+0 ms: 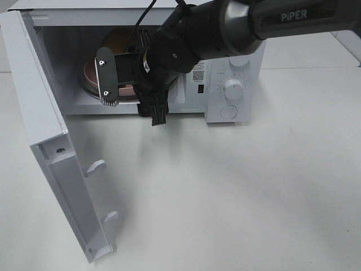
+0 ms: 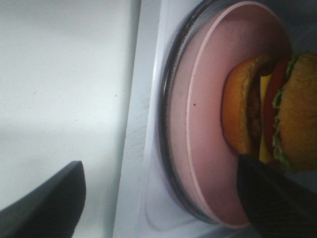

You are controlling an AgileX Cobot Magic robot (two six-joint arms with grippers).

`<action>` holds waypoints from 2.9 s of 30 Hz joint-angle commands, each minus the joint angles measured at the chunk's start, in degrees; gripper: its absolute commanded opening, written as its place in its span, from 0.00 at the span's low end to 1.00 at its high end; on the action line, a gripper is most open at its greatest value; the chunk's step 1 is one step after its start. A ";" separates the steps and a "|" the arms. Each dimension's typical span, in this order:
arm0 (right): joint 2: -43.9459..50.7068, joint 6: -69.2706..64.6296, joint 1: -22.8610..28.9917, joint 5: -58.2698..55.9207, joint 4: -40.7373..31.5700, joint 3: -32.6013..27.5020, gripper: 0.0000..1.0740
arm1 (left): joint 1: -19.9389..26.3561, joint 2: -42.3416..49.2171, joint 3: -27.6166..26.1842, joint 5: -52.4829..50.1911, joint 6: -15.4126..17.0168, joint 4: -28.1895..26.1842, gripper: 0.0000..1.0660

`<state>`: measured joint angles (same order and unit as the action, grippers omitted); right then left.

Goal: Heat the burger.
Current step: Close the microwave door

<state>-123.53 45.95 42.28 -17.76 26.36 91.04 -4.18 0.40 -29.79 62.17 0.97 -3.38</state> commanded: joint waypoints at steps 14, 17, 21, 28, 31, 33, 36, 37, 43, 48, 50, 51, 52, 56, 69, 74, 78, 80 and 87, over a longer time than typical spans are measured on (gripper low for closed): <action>13.46 -10.26 0.06 0.74 0.46 -13.35 0.71 | -0.17 0.97 0.17 -0.74 0.29 0.17 0.94; 16.21 -13.75 0.06 0.52 0.06 -15.70 0.71 | -0.17 0.97 0.17 -0.74 0.29 0.17 0.94; 20.97 -22.86 0.06 -0.06 0.06 -19.82 0.71 | -0.17 0.97 0.17 -0.74 0.29 0.17 0.94; 27.22 -37.30 0.06 -1.38 0.00 -26.24 0.71 | -0.17 0.97 0.17 -0.74 0.29 0.17 0.94; 29.56 -42.86 0.06 -2.81 0.00 -28.99 0.71 | -0.17 0.97 0.17 -0.74 0.29 0.17 0.94; 31.23 -46.29 0.06 -4.18 -0.29 -30.71 0.71 | -0.17 0.97 0.17 -0.74 0.29 0.17 0.94; 33.23 -50.25 0.06 -7.85 -2.23 -33.00 0.71 | -0.17 0.97 0.17 -0.74 0.29 0.17 0.94; 33.23 -50.25 0.06 -7.85 -2.23 -33.00 0.71 | -0.17 0.97 0.17 -0.74 0.29 0.17 0.94; 37.07 -50.94 0.06 -18.05 -6.76 -35.52 0.71 | -0.17 0.97 0.17 -0.74 0.29 0.17 0.94; 42.11 -50.94 0.06 -27.96 -10.08 -35.75 0.71 | -0.17 0.97 0.17 -0.74 0.29 0.17 0.94; 42.86 -50.94 0.06 -29.22 -10.14 -35.81 0.71 | -0.17 0.97 0.17 -0.74 0.29 0.17 0.94; 44.40 -50.65 0.06 -31.00 -10.20 -36.38 0.71 | -0.17 0.97 0.17 -0.74 0.29 0.17 0.94; 44.40 -50.65 0.06 -31.00 -10.20 -36.38 0.71 | -0.17 0.97 0.17 -0.74 0.29 0.17 0.94; 48.24 -50.71 0.06 -31.51 -10.43 -39.25 0.71 | -0.17 0.97 0.17 -0.74 0.29 0.17 0.94; 59.01 -50.71 0.06 -34.95 -12.61 -45.55 0.71 | -0.17 0.97 0.17 -0.74 0.29 0.17 0.94; 63.54 -50.71 0.06 -35.58 -13.41 -49.50 0.71 | -0.17 0.97 0.17 -0.74 0.29 0.17 0.94; 70.24 -51.45 -0.17 -35.81 -13.35 -53.80 0.71 | -0.17 0.97 0.17 -0.74 0.29 0.17 0.94; 71.33 -51.91 -0.17 -35.92 -13.35 -54.49 0.71 | -0.17 0.97 0.17 -0.74 0.29 0.17 0.94; 79.35 -56.61 -0.17 -37.36 -13.24 -60.79 0.71 | -0.17 0.97 0.17 -0.74 0.29 0.17 0.94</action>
<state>-46.35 -8.31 42.28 -54.72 13.24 32.03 -4.18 0.40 -29.79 62.17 0.97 -3.38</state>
